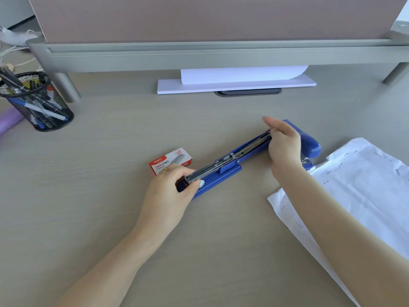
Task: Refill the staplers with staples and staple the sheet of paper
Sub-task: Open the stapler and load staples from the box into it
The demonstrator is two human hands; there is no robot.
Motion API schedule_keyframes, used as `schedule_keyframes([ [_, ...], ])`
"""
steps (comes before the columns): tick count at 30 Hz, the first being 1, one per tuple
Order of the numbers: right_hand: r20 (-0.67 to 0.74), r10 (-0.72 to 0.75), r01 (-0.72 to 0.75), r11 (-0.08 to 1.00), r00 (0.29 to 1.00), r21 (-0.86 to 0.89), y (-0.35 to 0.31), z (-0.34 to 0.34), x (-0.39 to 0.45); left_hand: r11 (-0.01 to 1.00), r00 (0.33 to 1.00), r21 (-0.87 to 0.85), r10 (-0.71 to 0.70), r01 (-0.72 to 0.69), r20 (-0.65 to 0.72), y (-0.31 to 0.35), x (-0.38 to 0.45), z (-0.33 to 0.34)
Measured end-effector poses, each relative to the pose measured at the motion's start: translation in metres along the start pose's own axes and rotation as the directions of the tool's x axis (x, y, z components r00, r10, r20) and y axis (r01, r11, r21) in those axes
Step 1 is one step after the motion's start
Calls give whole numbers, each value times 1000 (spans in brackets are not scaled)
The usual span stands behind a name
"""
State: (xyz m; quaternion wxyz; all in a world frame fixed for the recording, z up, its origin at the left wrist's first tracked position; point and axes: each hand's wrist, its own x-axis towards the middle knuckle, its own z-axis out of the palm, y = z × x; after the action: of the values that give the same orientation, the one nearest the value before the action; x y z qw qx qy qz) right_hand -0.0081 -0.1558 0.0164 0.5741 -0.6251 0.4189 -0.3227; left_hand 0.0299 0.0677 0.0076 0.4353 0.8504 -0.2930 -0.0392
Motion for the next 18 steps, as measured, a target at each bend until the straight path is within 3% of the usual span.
schedule_keyframes([
  [3, 200, -232, 282, 918, 952, -278, 8, -8, -4, 992, 996, 89, 88, -87, 0, -3, 4, -1],
  [8, 279, -321, 421, 768, 905, -482, 15, -15, -8, 962, 987, 233, 156, -143, -38, -14, 14, -2],
  [12, 316, -401, 511, 663, 860, -547, 18, -13, -17, 942, 980, 275, 198, -191, 3, -22, 24, -10],
  [18, 304, -478, 566, 677, 824, -471, 25, -14, -22, 933, 999, 360, 1, 14, -40, -36, 38, -15],
])
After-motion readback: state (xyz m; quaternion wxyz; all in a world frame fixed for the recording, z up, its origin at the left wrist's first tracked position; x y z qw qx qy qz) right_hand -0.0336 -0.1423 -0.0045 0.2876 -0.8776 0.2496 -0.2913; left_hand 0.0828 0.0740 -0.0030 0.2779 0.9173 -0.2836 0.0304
